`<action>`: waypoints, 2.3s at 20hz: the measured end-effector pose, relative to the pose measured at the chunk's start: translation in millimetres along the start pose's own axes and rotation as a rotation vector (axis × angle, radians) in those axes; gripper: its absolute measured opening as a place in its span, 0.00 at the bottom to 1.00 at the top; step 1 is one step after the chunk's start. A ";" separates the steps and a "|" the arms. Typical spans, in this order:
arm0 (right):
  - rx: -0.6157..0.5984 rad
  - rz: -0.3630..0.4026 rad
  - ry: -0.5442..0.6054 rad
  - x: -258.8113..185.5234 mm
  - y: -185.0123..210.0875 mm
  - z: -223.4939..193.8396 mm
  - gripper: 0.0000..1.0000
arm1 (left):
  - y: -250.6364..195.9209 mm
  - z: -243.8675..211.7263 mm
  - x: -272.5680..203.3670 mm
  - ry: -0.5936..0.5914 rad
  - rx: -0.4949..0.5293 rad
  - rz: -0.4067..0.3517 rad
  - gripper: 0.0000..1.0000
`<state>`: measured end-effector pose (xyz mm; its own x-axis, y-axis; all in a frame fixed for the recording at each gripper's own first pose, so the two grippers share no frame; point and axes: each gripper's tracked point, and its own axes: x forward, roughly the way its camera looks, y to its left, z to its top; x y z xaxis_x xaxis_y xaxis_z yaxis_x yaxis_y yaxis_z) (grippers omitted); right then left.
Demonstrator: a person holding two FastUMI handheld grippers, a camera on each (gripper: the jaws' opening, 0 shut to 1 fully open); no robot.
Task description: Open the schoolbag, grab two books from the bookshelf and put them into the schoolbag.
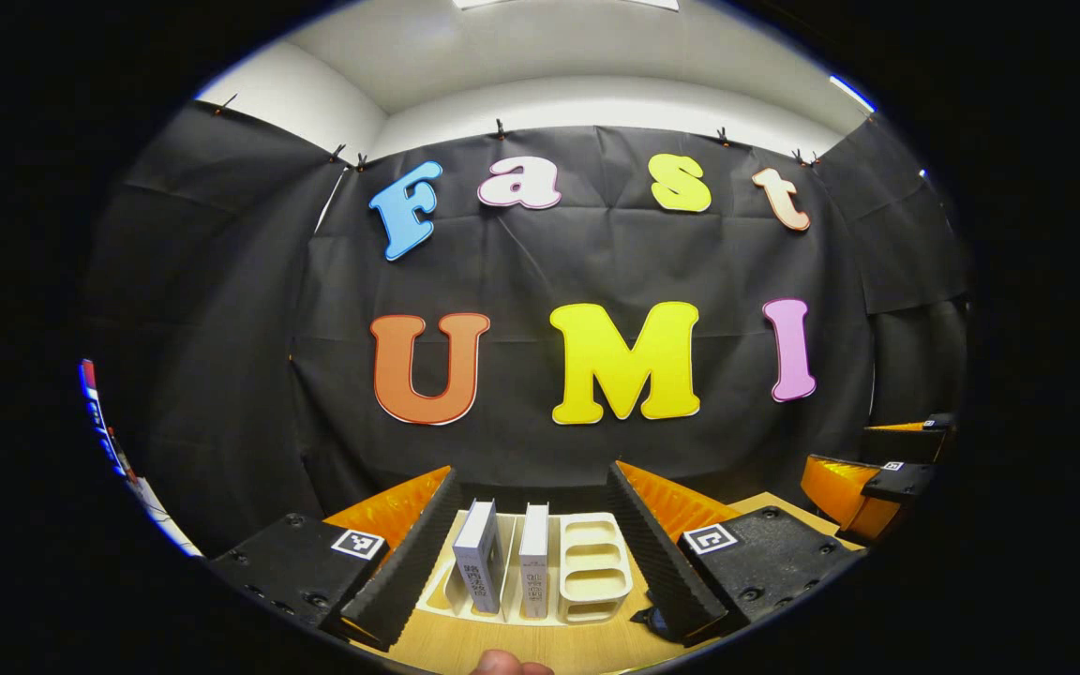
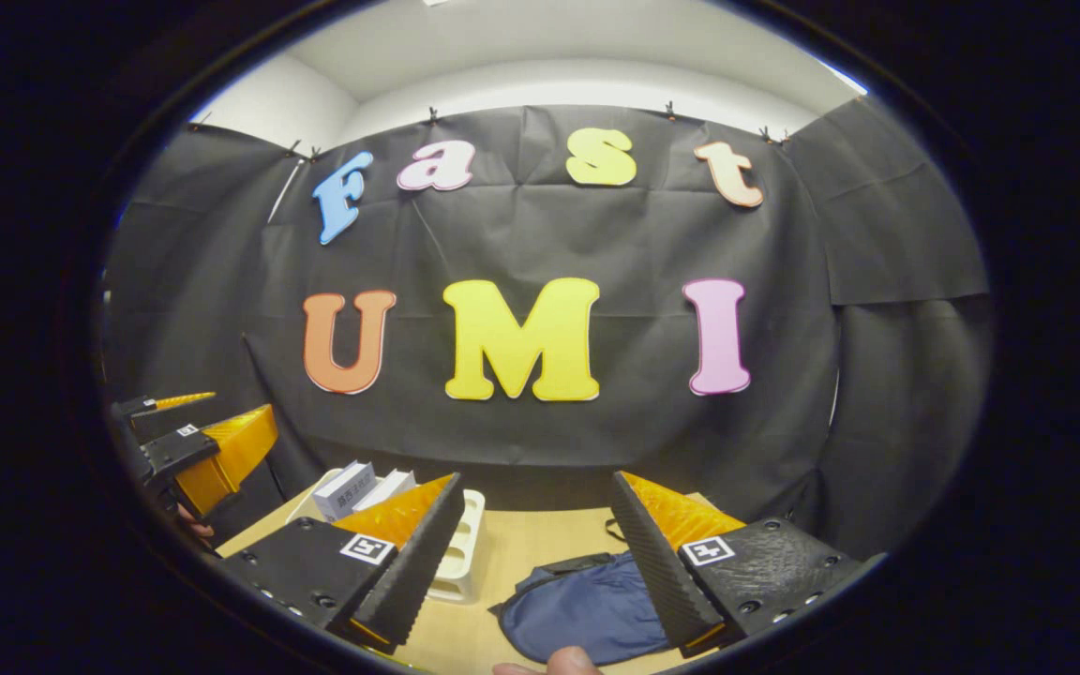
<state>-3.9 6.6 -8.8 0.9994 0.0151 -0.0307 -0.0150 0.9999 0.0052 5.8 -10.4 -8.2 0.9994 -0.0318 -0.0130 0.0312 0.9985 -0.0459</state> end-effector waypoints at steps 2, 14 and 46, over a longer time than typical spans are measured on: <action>0.004 -0.011 0.016 0.9 -5.4 -3.9 0.94 | -2.4 -1.4 0.4 0.006 -0.008 -0.002 0.99; -0.126 0.022 0.261 14.9 -7.3 -78.9 0.95 | -12.2 -1.8 4.1 -0.002 -0.017 0.004 1.00; -0.590 -0.041 0.956 71.1 -12.9 -378.4 0.87 | 69.7 -32.2 -22.7 0.059 0.021 0.182 1.00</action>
<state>55.8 -3.5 -389.3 0.5691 -0.2734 -0.7755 -0.2484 0.8419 -0.4790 -15.2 58.4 -43.2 0.9860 0.1473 -0.0780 -0.1491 0.9887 -0.0166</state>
